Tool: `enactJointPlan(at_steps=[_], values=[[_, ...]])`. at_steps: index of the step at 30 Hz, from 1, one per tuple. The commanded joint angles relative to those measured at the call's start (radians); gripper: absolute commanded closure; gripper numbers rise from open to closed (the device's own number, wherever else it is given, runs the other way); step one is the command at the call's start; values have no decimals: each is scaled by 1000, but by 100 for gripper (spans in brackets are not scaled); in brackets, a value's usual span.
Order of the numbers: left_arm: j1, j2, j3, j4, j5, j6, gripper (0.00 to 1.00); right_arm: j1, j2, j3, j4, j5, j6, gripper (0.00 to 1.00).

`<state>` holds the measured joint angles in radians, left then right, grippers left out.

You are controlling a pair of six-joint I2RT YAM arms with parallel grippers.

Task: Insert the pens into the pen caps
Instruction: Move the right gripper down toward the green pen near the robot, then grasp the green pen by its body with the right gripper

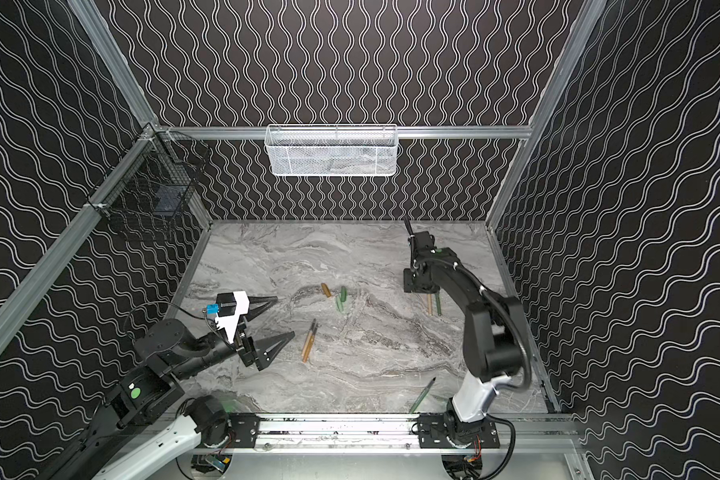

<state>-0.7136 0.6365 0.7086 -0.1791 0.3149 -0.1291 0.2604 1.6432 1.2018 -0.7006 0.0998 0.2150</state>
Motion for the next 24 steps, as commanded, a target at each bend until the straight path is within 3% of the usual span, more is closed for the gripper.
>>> enactJointPlan(at_steps=[1,7,13,15,24], values=[[2,14,5,24,-5,-1,1,45,-154,-138,18,-11,159,43],[2,18,0,32,16,-15,1,185,-377,-346,-75,-64,343,39],[1,-3,4,17,9,-11,1,320,-315,-448,-177,-152,421,37],[2,-21,-1,24,10,-15,1,361,-323,-456,-200,-149,457,31],[2,-76,1,9,-22,-8,1,377,-397,-521,-270,-178,590,13]])
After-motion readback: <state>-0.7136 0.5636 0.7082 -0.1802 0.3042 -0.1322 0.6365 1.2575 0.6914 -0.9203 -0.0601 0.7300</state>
